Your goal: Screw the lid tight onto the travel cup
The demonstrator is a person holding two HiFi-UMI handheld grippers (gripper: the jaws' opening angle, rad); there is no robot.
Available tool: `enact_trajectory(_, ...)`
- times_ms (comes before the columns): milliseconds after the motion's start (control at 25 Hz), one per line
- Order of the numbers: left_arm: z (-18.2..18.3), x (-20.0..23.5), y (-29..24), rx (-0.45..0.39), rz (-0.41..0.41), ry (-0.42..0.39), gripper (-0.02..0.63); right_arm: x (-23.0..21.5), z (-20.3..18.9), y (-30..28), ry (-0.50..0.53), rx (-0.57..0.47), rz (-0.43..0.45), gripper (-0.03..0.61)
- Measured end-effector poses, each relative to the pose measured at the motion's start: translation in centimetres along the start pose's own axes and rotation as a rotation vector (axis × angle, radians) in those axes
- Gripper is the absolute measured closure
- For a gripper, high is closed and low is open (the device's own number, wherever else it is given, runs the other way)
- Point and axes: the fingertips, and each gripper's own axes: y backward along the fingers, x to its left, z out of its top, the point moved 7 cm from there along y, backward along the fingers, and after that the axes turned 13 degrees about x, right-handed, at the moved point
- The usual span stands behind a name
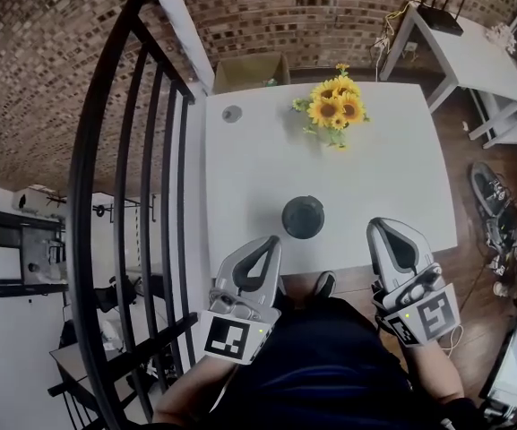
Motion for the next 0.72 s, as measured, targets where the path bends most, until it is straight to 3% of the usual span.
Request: enact_trajectory(720, 0.50, -0.07, 0.48, 0.002, 0.003, -0.017, 0.611, -0.11, 0.30, 0.25, -0.008, 0.018, -0.005, 0.568)
